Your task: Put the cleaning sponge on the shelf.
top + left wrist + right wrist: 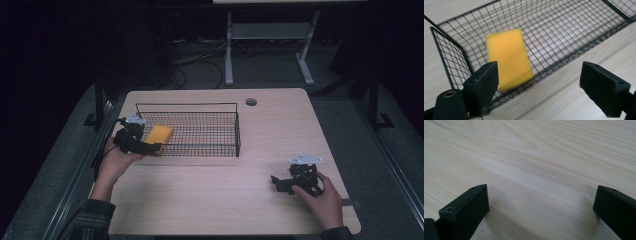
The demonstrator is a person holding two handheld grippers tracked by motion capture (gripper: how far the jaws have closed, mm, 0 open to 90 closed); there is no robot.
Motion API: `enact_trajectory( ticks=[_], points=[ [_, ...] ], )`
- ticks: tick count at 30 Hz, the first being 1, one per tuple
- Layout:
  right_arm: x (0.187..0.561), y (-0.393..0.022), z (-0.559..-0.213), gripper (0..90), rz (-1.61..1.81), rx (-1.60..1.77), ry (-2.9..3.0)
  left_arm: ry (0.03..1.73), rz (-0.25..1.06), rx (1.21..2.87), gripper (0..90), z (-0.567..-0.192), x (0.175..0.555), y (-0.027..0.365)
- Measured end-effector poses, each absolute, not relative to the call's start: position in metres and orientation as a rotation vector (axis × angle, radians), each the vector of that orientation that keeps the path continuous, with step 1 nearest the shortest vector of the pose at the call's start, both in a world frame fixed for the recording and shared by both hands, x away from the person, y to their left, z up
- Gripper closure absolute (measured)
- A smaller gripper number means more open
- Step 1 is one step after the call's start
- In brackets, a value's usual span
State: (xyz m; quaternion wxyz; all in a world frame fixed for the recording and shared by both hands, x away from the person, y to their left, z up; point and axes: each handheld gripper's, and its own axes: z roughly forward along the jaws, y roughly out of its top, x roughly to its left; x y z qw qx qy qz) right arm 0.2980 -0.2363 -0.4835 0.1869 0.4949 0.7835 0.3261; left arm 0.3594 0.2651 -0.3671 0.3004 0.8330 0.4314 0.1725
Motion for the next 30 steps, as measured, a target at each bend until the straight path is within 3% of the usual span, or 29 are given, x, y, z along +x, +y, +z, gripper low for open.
enact_trajectory(
  ticks=[20,30],
  points=[
    [0.298,-0.236,-0.484,0.0,0.916,1.391,2.204,1.113,0.538,2.124,14.1,-0.419,0.301,0.272],
    [0.298,-0.236,-0.484,0.0,0.917,1.391,2.204,1.122,0.530,2.170,13.9,-0.449,0.289,0.273]
  ],
)
